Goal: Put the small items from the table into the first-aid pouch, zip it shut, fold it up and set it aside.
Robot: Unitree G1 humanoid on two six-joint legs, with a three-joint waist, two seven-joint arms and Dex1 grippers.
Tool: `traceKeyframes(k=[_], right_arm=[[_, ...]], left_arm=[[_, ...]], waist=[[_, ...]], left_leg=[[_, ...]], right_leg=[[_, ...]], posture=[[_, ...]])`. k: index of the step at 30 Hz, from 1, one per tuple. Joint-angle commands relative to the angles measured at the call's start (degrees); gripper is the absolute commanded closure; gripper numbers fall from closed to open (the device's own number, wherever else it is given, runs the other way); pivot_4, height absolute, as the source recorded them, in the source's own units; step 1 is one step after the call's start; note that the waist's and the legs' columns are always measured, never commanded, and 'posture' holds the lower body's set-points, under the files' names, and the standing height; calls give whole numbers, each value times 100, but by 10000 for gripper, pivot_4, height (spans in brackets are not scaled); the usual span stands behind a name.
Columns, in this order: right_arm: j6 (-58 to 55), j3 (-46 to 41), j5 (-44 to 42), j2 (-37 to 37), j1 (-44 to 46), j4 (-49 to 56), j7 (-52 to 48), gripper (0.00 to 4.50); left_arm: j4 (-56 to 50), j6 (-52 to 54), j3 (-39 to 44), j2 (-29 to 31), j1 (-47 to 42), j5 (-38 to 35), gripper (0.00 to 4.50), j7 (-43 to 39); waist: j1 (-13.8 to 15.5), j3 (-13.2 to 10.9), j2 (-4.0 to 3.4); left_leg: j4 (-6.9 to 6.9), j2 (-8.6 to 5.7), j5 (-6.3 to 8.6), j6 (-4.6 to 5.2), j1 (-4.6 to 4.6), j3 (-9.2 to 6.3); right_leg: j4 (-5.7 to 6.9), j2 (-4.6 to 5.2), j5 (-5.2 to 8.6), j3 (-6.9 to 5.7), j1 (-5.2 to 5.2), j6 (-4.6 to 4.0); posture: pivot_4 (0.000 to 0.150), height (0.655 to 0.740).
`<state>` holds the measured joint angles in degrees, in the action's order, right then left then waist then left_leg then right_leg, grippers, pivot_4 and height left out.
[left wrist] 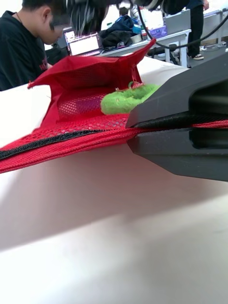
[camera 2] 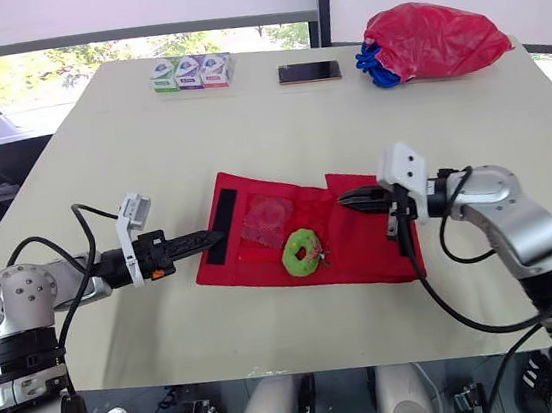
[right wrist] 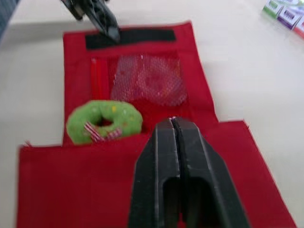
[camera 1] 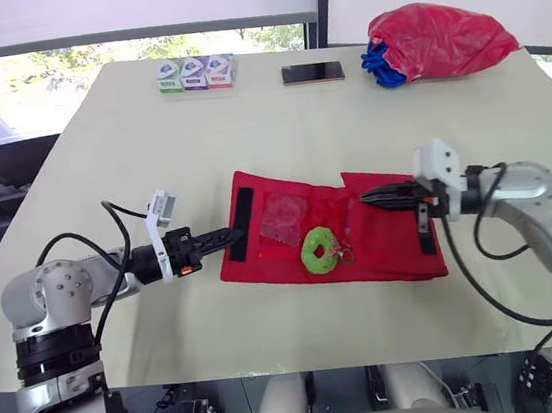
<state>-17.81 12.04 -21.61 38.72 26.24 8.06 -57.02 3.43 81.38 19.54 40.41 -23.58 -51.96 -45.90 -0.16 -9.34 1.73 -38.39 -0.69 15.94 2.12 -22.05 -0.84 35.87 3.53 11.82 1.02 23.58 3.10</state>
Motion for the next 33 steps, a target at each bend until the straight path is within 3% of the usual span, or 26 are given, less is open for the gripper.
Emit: traceKeyframes(k=[1,10,19,33], right_arm=[[781,350,924,38,-51,-531,-4,44648],[1138,798,1836,-156,-127,-1006,23,44648],[1201,734,2056,-428,45,-1338,44,44648],[1189,427,2031,-644,-16,-1433,206,44648]], left_arm=[[-326,-243,62,172,-96,-278,45000,-436],[-535,-396,-322,307,-812,-601,45000,-1165],[-414,-559,-1328,-407,-1841,-495,45000,-1407],[1039,-1792,-2568,-1881,-2872,475,45000,-2166]], waist=[[-7,0,-1],[-60,3,4],[-94,9,14],[-103,11,15]], left_leg=[[0,-2,-1,-1,-2,-3],[0,-6,-9,-14,6,-13],[-1,-4,-13,-19,15,-22],[-2,-1,-14,-21,19,-18]], right_leg=[[0,0,0,-3,0,0],[2,1,0,-6,-8,-1],[4,-13,-1,-8,-18,0],[5,-32,-3,3,-22,-3]], posture=[[1500,7400],[1500,7400],[1500,7400],[1500,7400]])
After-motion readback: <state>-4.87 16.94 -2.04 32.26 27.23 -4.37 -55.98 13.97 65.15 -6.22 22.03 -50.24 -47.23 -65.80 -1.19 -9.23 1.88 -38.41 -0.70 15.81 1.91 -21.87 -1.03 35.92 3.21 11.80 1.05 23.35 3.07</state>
